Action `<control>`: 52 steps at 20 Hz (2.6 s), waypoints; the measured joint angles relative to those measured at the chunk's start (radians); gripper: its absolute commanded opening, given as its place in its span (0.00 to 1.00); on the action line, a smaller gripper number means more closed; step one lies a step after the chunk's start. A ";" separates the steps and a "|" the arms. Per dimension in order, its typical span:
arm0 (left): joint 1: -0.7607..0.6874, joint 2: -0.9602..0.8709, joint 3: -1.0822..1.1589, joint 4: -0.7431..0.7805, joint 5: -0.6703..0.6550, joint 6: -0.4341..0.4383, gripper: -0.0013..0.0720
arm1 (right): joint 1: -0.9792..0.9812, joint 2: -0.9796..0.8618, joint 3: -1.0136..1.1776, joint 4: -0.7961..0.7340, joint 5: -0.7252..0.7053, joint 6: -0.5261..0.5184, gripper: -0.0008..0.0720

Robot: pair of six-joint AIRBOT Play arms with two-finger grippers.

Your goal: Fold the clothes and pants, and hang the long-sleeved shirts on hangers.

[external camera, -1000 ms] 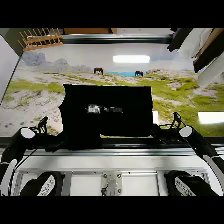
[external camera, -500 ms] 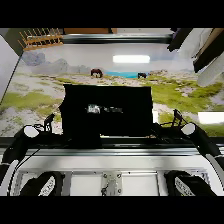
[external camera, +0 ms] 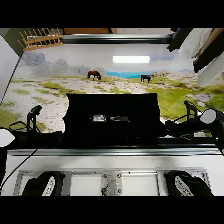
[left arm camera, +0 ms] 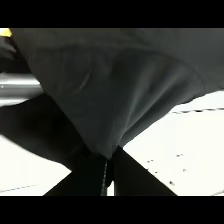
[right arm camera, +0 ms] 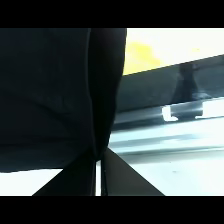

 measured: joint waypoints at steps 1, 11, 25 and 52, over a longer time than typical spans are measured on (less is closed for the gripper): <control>0.000 -0.010 0.024 0.001 -0.001 -0.002 0.03 | -0.001 -0.011 0.024 -0.008 0.017 0.000 0.03; -0.062 -0.558 0.368 0.002 0.175 0.106 0.03 | 0.031 -0.359 0.368 -0.032 0.006 0.013 0.03; -0.070 -1.085 0.855 -0.003 0.316 0.105 0.67 | 0.049 -0.713 0.702 0.134 -0.262 -0.019 0.93; -0.519 -1.057 0.695 -0.006 0.497 -0.010 0.03 | -0.084 -0.938 0.560 0.575 -0.118 -0.565 0.04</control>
